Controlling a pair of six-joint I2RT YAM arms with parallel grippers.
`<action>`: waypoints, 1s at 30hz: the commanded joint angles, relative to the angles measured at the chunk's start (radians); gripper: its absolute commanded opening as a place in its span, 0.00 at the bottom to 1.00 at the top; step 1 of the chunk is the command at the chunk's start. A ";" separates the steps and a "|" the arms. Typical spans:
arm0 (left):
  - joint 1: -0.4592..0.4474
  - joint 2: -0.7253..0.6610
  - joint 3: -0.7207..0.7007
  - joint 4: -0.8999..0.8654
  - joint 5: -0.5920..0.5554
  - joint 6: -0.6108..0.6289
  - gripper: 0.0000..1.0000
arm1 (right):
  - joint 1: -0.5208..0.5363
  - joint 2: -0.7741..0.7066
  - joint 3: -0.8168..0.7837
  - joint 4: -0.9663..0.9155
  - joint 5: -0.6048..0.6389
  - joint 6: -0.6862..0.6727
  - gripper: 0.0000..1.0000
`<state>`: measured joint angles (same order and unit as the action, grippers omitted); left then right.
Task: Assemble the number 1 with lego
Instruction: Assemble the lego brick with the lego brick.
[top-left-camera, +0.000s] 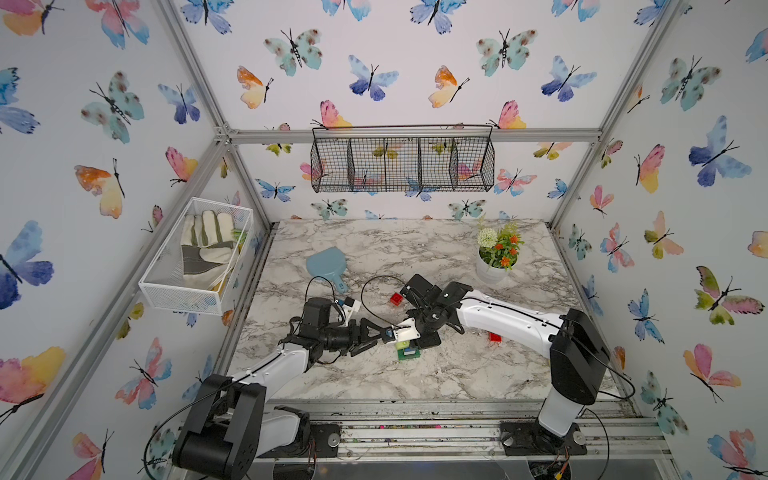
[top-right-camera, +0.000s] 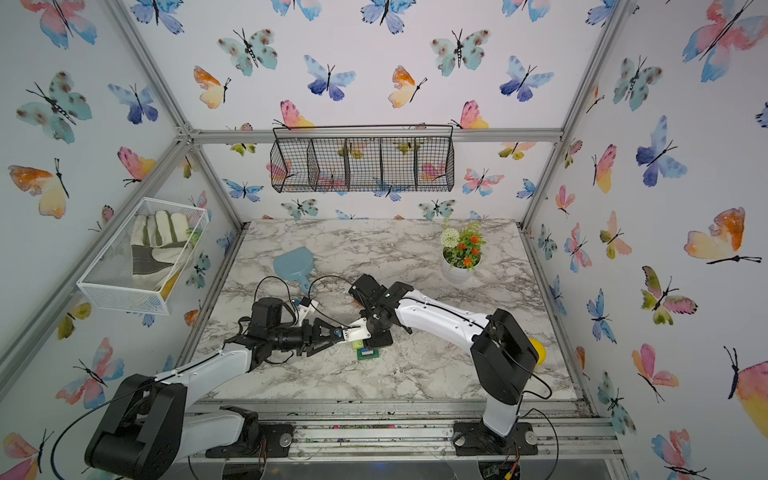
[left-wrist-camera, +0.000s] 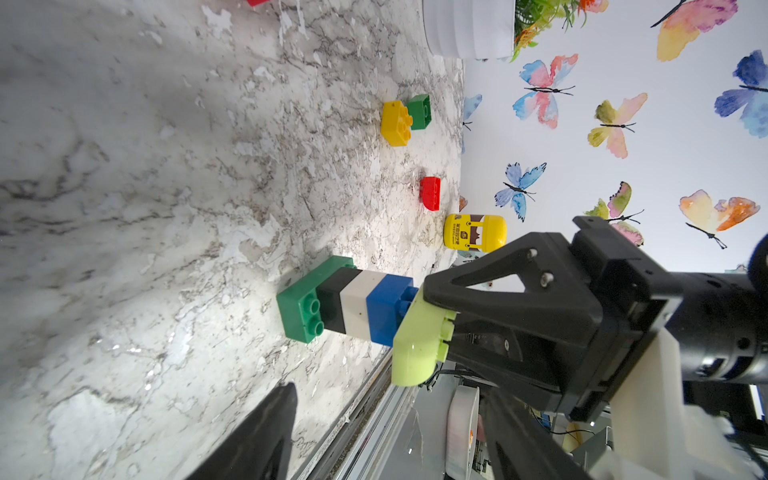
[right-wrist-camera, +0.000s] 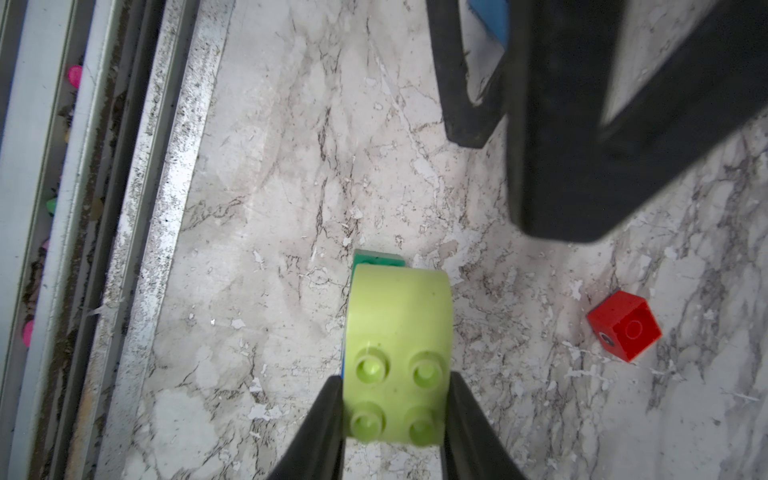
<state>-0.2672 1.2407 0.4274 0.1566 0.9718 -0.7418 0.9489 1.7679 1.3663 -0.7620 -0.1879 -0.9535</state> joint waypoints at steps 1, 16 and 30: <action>0.006 -0.001 -0.001 0.002 0.034 0.017 0.75 | 0.007 0.004 0.022 -0.056 -0.016 0.011 0.02; 0.010 -0.010 -0.001 -0.002 0.031 0.018 0.75 | 0.006 0.003 0.009 -0.047 0.002 0.010 0.02; 0.014 -0.005 0.001 -0.003 0.037 0.024 0.75 | 0.005 0.007 -0.026 -0.040 0.028 0.012 0.02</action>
<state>-0.2607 1.2407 0.4274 0.1562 0.9821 -0.7383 0.9489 1.7668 1.3693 -0.7818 -0.1810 -0.9508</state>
